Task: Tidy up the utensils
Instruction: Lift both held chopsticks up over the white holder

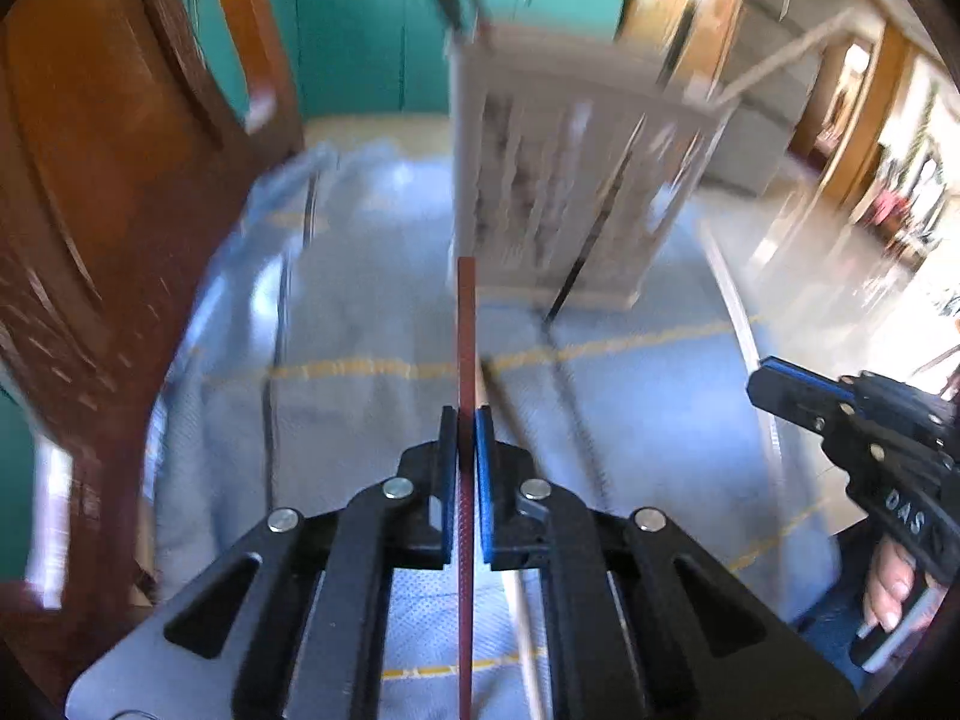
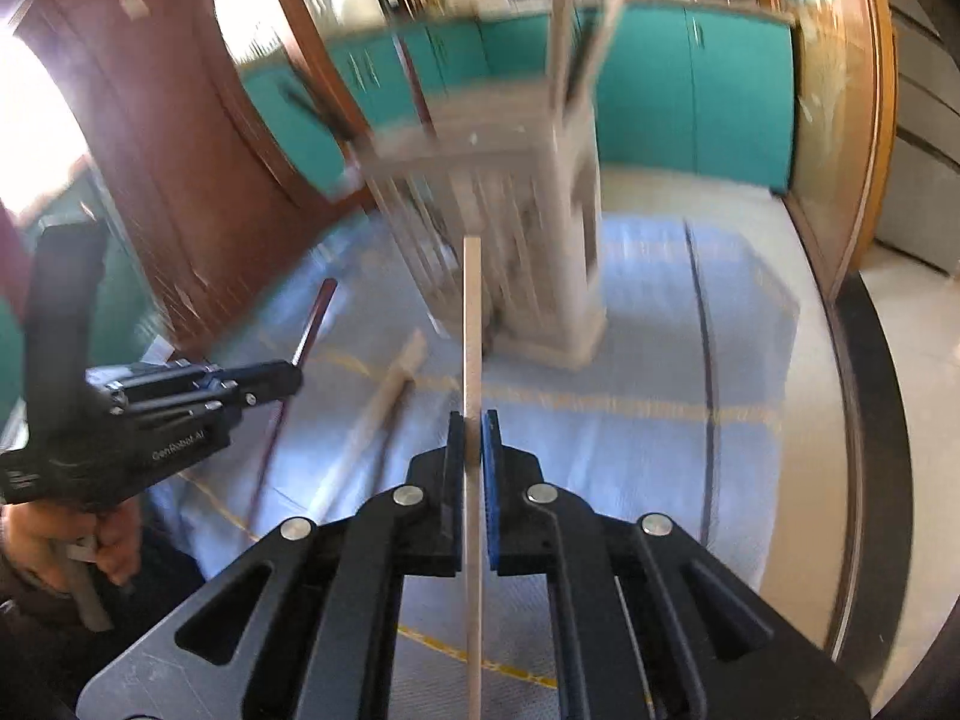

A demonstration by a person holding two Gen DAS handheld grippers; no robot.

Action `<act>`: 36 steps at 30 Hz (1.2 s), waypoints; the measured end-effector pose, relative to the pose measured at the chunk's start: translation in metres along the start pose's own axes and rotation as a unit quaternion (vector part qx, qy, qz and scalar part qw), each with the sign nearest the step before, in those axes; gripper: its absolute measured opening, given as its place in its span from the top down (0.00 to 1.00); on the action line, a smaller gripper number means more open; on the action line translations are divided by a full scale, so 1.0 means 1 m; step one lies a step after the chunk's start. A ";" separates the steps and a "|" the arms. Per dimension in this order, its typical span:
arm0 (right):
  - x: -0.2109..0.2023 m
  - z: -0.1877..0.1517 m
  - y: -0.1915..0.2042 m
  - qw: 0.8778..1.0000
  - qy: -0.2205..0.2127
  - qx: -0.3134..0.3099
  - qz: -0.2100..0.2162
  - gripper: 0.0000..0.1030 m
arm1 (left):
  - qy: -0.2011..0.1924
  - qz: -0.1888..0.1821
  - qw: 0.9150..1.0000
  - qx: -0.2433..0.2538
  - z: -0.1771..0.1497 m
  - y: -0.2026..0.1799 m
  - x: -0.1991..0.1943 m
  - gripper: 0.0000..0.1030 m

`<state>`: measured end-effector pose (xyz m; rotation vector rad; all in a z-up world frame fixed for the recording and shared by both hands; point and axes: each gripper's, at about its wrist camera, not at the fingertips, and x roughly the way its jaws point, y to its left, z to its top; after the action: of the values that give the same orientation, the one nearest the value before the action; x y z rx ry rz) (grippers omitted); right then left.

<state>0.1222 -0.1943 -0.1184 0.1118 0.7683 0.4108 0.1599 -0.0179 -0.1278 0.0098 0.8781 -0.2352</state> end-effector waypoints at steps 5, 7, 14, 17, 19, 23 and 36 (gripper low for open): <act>-0.060 0.029 0.002 0.996 -0.082 0.003 0.039 0.94 | -0.094 -0.024 0.995 0.011 0.021 -0.003 -0.070 0.94; -0.078 0.044 0.003 0.992 -0.109 0.010 0.054 0.94 | -0.125 -0.030 0.992 0.014 0.032 -0.005 -0.094 0.94; -0.106 0.120 -0.001 0.979 -0.189 0.033 0.069 0.94 | -0.220 -0.043 0.975 0.011 0.105 -0.007 -0.154 0.94; -0.111 0.153 -0.008 0.970 -0.225 0.055 0.078 0.94 | -0.259 -0.041 0.965 0.003 0.136 -0.006 -0.166 0.94; -0.109 0.165 -0.012 0.966 -0.238 0.070 0.072 0.94 | -0.277 -0.049 0.960 -0.014 0.149 -0.003 -0.169 0.94; -0.097 0.175 -0.015 0.963 -0.257 0.069 0.031 0.94 | -0.296 -0.043 0.954 -0.033 0.163 0.005 -0.159 0.94; -0.038 0.172 -0.022 0.975 -0.219 0.043 -0.022 0.94 | -0.293 -0.028 0.954 -0.067 0.180 0.027 -0.110 0.94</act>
<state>0.2239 -0.2215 0.0241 0.2578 0.3526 0.2954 0.2348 0.0117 0.0690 -0.2027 0.3008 -0.2150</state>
